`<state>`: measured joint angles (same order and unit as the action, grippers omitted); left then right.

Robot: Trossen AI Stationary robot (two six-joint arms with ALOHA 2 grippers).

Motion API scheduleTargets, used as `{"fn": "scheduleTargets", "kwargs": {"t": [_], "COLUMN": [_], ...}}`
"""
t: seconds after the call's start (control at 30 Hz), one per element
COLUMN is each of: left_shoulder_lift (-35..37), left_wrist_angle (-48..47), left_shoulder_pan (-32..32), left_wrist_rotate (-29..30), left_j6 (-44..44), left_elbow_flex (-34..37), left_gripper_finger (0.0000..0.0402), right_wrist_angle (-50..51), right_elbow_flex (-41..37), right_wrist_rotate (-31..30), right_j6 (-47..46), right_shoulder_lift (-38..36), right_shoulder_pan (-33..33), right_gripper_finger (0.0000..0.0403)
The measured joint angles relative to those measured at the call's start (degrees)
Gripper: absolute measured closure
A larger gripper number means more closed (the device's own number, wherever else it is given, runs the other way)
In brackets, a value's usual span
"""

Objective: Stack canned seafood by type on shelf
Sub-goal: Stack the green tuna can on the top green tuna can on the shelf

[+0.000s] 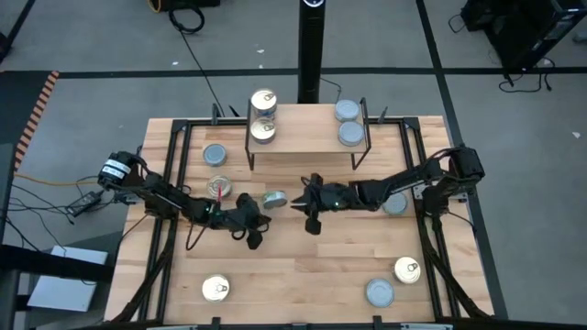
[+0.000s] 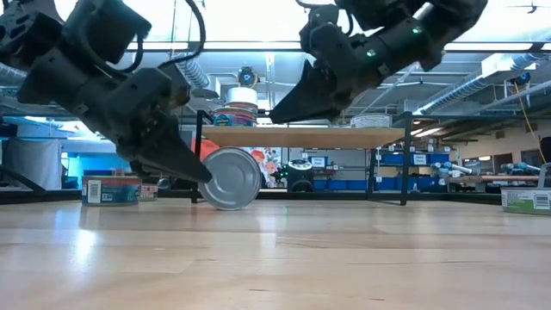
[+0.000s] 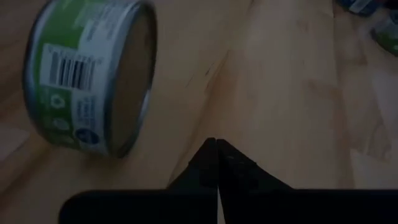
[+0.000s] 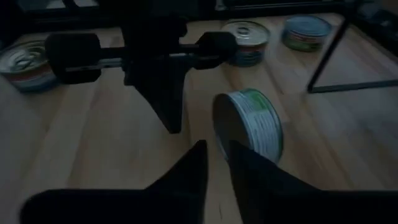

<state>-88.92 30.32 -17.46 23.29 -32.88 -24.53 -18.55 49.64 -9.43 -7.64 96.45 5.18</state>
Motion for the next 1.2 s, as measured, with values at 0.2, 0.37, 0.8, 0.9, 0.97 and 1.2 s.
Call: {"fn": "scheduleTargets", "kwargs": {"t": [0.2,0.37,0.8,0.9,0.97,1.2], "left_shoulder_lift": [0.04,0.07,0.11,0.11,0.11,0.11], "left_wrist_angle": [2.7,3.2,4.27,4.67,4.65,4.96], "left_shoulder_pan": [-3.4,-4.79,-5.18,-5.71,-6.15,-7.12], "left_wrist_rotate": [4.33,5.36,5.33,5.29,5.22,5.03], "left_j6": [5.4,7.68,10.14,10.22,10.49,11.71], "left_elbow_flex": [-0.05,-0.07,-0.12,-0.09,-0.09,-0.11], "left_gripper_finger": [0.0401,0.04,0.04,0.04,0.04,0.04], "right_wrist_angle": [9.0,19.98,35.79,40.4,43.79,53.74], "right_elbow_flex": [6.94,14.34,29.27,34.46,37.67,46.65], "right_wrist_rotate": [3.11,5.44,8.04,7.76,7.79,8.02], "right_j6": [5.42,9.2,14.19,15.89,17.1,18.36], "right_shoulder_lift": [0.01,0.01,7.76,11.41,13.87,21.94], "right_shoulder_pan": [-2.59,-4.12,-6.15,-6.13,-6.13,-6.15], "right_gripper_finger": [0.0233,0.0184,0.016,0.016,0.0159,0.0126]}}
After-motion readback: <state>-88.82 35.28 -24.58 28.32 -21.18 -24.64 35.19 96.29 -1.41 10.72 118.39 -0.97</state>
